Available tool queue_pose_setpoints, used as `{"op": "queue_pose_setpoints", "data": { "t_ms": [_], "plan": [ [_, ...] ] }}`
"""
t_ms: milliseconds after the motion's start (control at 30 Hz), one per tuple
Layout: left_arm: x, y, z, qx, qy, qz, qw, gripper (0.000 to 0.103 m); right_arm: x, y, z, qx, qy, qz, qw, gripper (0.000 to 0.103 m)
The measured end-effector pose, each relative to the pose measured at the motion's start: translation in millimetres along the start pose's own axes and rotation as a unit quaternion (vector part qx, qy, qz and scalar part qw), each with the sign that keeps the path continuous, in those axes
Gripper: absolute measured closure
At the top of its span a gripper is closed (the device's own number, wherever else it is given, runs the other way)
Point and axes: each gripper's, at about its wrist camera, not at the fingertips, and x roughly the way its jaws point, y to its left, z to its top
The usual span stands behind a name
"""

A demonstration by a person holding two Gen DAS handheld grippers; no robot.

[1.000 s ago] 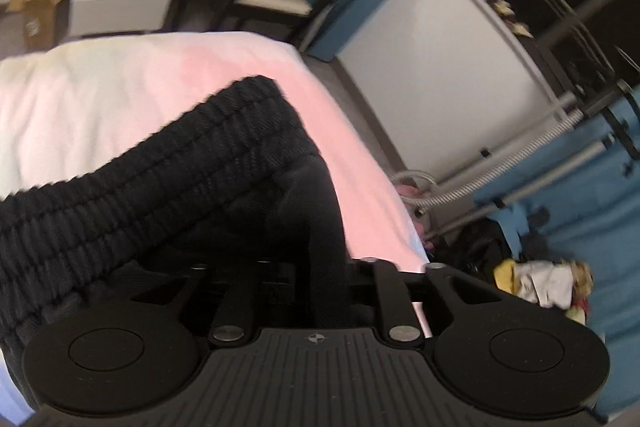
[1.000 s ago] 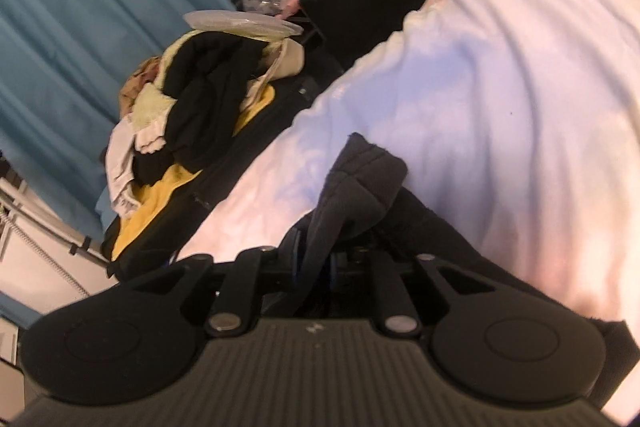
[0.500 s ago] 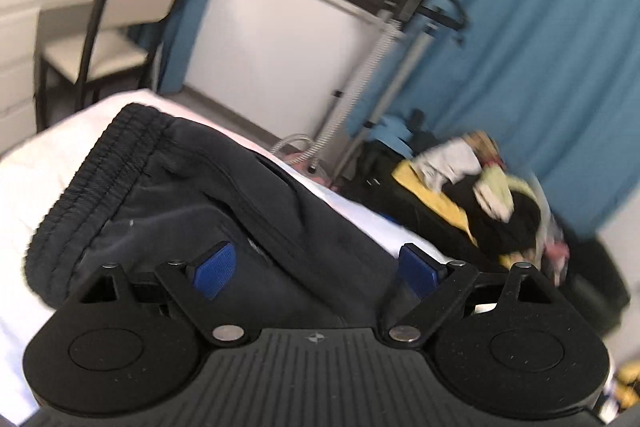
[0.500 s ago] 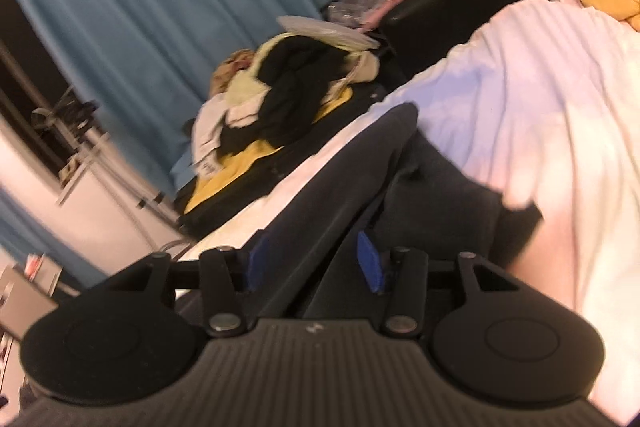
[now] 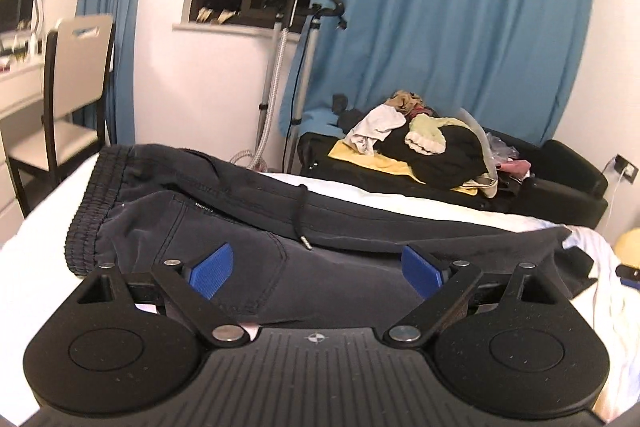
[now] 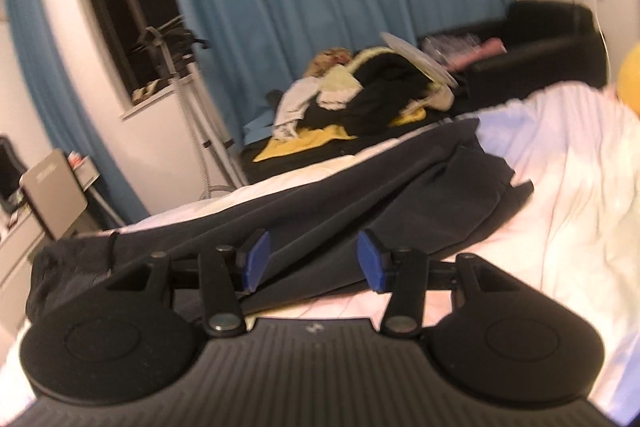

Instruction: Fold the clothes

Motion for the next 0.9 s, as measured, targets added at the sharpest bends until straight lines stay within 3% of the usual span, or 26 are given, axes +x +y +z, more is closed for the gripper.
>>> {"op": "queue_pose_setpoints", "data": {
  "t_ms": [133,267,333,567,733,800,900],
  "plan": [
    [-15,-13,-16,0.007,-0.011,-0.005,0.9999,0.009,-18,12,-15,-0.012,-0.013,0.011,1.0,0.047],
    [-19,-24,-35,0.024,-0.014,0.005,0.9996,0.008,-18,12,-30,-0.008,0.0,0.019,1.0,0.047],
    [-16,-30,-41,0.035,-0.012,0.02,0.9991,0.008,-15,10,-34,-0.013,0.002,0.02,1.0,0.047],
    [6,-34,-69,0.031,-0.006,0.01,0.9994,0.007,-1,7,-42,-0.026,0.006,0.009,1.0,0.044],
    [21,-31,-87,0.015,0.015,-0.018,0.9996,0.006,23,-25,-42,0.079,0.004,-0.013,0.997,0.03],
    [25,-29,-92,0.004,0.024,-0.03,0.9993,0.006,36,-49,-42,0.136,0.006,-0.025,0.99,0.029],
    [30,-24,-98,-0.008,0.031,-0.032,0.999,0.005,58,-98,-47,0.235,0.005,-0.029,0.972,0.024]
  ]
}}
